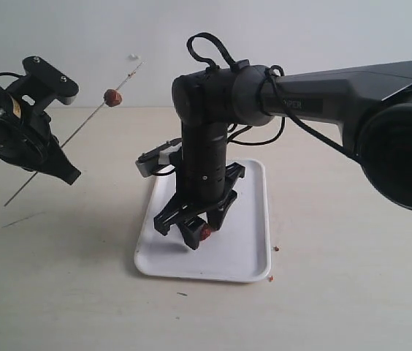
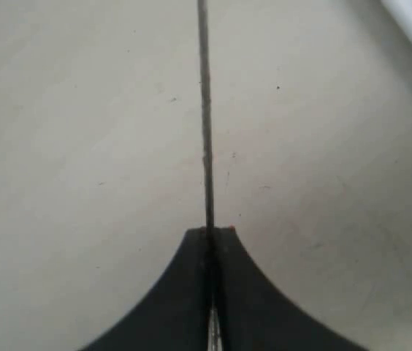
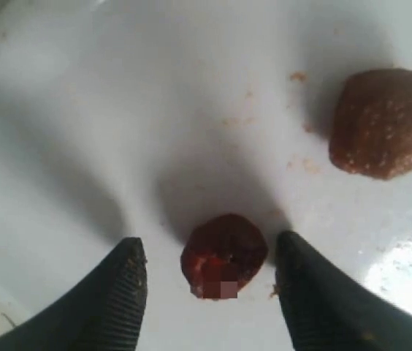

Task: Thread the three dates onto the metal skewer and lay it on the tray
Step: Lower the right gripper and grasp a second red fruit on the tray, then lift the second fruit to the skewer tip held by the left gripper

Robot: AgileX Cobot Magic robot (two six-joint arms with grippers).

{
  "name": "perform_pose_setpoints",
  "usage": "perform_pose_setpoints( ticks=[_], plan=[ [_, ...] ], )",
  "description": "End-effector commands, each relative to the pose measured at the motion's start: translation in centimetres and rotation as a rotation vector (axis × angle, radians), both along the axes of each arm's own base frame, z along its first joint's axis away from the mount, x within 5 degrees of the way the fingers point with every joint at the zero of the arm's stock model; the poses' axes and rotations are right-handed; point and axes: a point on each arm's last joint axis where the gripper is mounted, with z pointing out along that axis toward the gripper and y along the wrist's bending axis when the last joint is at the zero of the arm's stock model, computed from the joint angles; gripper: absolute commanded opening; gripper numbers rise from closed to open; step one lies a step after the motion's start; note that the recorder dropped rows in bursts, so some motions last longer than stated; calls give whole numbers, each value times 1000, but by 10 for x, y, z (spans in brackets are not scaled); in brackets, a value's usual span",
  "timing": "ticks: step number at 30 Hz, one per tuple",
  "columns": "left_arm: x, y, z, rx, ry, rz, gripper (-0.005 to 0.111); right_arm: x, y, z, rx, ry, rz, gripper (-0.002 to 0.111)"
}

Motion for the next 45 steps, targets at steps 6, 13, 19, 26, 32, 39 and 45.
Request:
perform_pose_setpoints(
  ticks=[6, 13, 19, 26, 32, 39, 45],
  plan=[
    [0, -2, 5, -14, -15, -1, 0, 3, 2, 2, 17, -30, -51, 40],
    [0, -2, 5, -14, -15, -1, 0, 4, 1, 2, 1, -33, -89, 24],
    [0, -2, 5, -11, -15, -6, 0, 1, -3, 19, -2, -26, -35, 23],
    [1, -3, 5, 23, -35, -80, 0, 16, -51, 95, 182, -138, -52, 23],
    [1, -13, -1, 23, -89, -171, 0, 49, -135, 126, 684, -143, -271, 23],
    [-12, -45, -10, 55, -244, -445, 0, 72, -216, 124, 958, -229, -459, 23],
    [-10, -48, -10, 65, -291, -488, 0, 73, -216, 127, 996, -232, -475, 23]
  ],
)
